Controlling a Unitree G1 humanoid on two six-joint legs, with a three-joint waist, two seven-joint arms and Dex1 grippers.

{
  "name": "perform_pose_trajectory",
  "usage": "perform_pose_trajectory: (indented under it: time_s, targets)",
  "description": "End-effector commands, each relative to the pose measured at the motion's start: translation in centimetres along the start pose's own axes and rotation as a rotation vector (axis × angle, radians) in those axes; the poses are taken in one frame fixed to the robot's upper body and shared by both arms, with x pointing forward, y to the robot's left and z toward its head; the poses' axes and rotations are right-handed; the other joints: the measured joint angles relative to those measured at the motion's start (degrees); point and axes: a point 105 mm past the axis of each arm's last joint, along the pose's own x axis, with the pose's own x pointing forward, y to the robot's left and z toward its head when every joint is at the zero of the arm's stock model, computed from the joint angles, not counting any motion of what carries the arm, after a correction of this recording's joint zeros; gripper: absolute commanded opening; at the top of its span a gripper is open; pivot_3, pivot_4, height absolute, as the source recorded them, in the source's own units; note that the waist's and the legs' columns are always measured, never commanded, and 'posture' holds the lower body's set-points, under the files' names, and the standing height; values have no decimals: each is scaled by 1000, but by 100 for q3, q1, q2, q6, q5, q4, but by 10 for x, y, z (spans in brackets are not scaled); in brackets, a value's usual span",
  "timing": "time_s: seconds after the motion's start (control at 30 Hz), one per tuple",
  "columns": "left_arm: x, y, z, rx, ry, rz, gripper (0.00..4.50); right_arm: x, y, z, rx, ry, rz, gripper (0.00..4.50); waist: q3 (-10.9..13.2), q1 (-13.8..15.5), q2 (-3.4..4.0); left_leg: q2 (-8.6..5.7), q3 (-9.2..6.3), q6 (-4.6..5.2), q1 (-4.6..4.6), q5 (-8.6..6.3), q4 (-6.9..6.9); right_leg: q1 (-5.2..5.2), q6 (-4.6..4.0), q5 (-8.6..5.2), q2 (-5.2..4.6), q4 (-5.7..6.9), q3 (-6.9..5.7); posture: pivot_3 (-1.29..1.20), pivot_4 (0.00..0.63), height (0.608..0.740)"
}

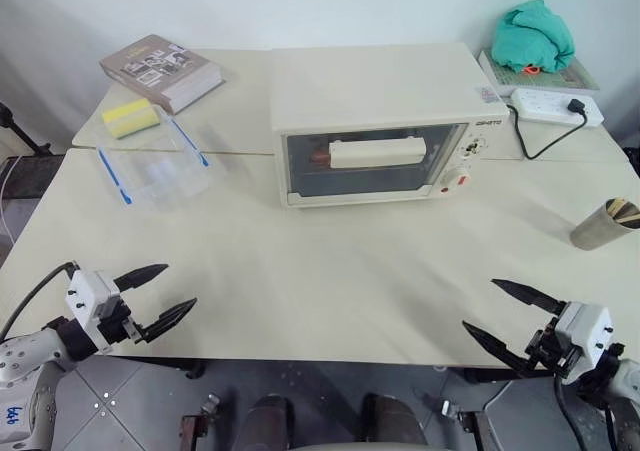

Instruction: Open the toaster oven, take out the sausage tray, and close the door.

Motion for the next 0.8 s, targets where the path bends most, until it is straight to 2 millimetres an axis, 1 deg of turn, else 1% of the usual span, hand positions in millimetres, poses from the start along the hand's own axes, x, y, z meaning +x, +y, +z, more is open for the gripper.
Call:
perform_pose_trajectory:
  time_s: [0.03, 0.13, 0.17, 0.2, 0.23, 0.27, 0.33, 0.43, 0.53, 0.7, 0.8]
  targets:
    - [1, 0, 14, 3, -36, -17, 4446, 11, -4, 14, -17, -46, 27, 4500, 0, 0, 0, 0, 0, 0, 0, 0, 0, 0, 0, 0, 0, 0, 0, 0, 150, 740]
    - [7, -2, 33, -66, -118, -56, 4446, 35, -17, 44, 27, -143, 41, 4500, 1, -44, 1, 3, 1, 0, 0, 0, 10, -3, -1, 0, 1, 11, 7, 0, 150, 740]
    - [10, -4, 44, -112, -176, -93, 4446, 46, -24, 58, 56, -191, 43, 4500, 1, -64, 2, 5, 1, 0, -1, 0, 16, -6, -2, 1, 1, 19, 10, 0, 150, 740]
    - [11, -6, 51, -148, -213, -120, 4446, 53, -28, 67, 80, -218, 46, 4500, 2, -67, 3, 5, 3, 0, -3, 0, 25, -12, -2, 1, 0, 32, 17, 0, 150, 740]
    - [15, -6, 65, -181, -288, -147, 4446, 63, -31, 78, 111, -245, 75, 4500, 3, -67, 4, 5, 3, 0, -6, 0, 31, -17, -2, 1, 0, 40, 20, 0, 150, 740]
    - [18, -6, 74, -213, -324, -170, 4446, 71, -33, 85, 120, -257, 97, 4500, 3, -67, 5, 7, 1, -2, -9, -1, 37, -20, -3, 1, 0, 48, 21, 0, 150, 740]
    - [23, -5, 86, -248, -361, -203, 4446, 80, -36, 92, 129, -262, 121, 4500, 2, -31, 3, 8, 0, -3, -14, -1, 45, -28, -3, 1, 0, 63, 21, 0, 150, 740]
    - [41, -16, 104, -208, -410, -276, 4446, 104, -48, 108, 148, -274, 167, 4500, 2, -9, 3, 5, 2, -4, -19, -6, 50, -36, -3, 1, 0, 72, 21, 0, 150, 740]
    - [49, -25, 107, -224, -406, -326, 4446, 116, -51, 114, 152, -276, 206, 4500, 2, -9, 2, 3, 15, -2, -34, -6, 58, -50, -2, 2, 0, 70, 29, 0, 150, 740]
    - [57, -22, 107, -199, -404, -293, 4446, 132, -50, 119, 126, -269, 248, 4500, 2, -16, 2, 4, 19, -3, -36, -7, 53, -62, -1, 2, 2, 77, 27, 0, 150, 740]
    - [57, -26, 108, -222, -411, -318, 4446, 140, -51, 122, 106, -272, 260, 4500, 2, -18, 2, 4, 23, -3, -38, -7, 55, -63, -1, 2, 2, 75, 29, 0, 150, 740]
